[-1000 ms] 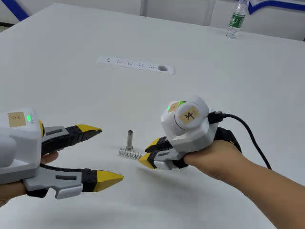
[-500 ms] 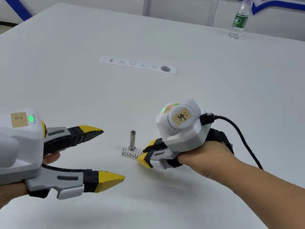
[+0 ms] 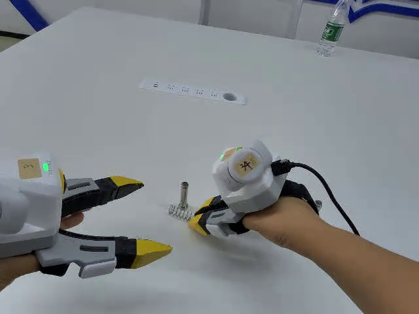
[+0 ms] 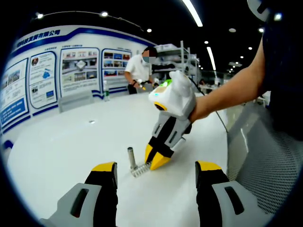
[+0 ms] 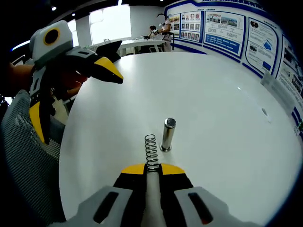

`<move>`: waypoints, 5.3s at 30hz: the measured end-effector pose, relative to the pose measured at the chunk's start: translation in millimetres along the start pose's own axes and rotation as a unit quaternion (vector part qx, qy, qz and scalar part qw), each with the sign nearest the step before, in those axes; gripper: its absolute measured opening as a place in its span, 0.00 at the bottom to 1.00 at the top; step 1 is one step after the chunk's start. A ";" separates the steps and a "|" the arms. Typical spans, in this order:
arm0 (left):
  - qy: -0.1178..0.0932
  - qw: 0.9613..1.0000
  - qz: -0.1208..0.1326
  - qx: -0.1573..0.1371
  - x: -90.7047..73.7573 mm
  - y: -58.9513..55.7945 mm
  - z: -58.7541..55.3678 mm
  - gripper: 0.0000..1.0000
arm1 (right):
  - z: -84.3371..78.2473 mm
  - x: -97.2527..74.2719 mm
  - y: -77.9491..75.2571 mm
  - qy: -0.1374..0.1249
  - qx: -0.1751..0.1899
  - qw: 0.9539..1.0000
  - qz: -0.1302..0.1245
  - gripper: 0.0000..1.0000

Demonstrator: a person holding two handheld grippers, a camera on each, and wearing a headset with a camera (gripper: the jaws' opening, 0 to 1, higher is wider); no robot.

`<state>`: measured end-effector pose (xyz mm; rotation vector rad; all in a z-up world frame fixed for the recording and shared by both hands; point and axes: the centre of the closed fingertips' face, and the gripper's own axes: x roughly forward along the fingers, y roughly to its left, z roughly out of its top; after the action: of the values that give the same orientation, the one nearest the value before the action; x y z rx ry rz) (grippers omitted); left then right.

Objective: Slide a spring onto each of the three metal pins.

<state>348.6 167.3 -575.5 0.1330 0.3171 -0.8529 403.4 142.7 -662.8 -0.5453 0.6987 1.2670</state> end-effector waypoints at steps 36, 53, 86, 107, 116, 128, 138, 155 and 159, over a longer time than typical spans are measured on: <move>0.008 0.994 -0.097 0.058 17.6 -44.2 -0.2 0.18 | 18.1 -84.4 71.3 0.038 -0.152 0.983 0.093 0.11; -0.001 0.993 -0.099 0.063 16.8 -43.9 4.4 0.12 | 48.9 -102.7 76.6 -0.002 -0.157 0.983 0.091 0.11; -0.029 0.993 -0.106 0.043 19.7 -47.6 18.2 0.10 | 77.0 -102.2 87.6 -0.047 -0.165 0.982 0.085 0.13; -0.025 0.995 -0.086 0.048 19.4 -41.5 17.3 0.22 | 82.5 -103.8 82.5 -0.059 -0.158 0.983 0.075 0.12; -0.017 0.997 -0.063 0.037 14.8 -30.4 11.5 0.37 | 83.2 -105.0 73.0 -0.063 -0.147 0.985 0.065 0.12; -0.016 0.999 -0.036 0.012 11.5 -19.2 8.4 0.55 | 88.8 -107.5 42.7 -0.085 -0.106 0.990 0.026 0.12; -0.015 1.000 -0.022 0.001 8.0 -14.2 4.6 0.60 | 98.6 -103.6 13.3 -0.110 -0.066 0.992 -0.013 0.12; -0.014 1.000 -0.011 -0.009 7.3 -10.3 3.6 0.69 | 100.6 -77.0 -10.2 -0.116 -0.032 0.992 -0.029 0.12; -0.014 1.000 -0.010 -0.010 6.9 -9.8 3.4 0.70 | 95.8 -66.4 -14.5 -0.109 -0.029 0.993 -0.027 0.12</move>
<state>346.2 155.1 -574.4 0.0989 0.3018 -0.8701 424.2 163.8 -549.1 -0.4606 0.4629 1.2764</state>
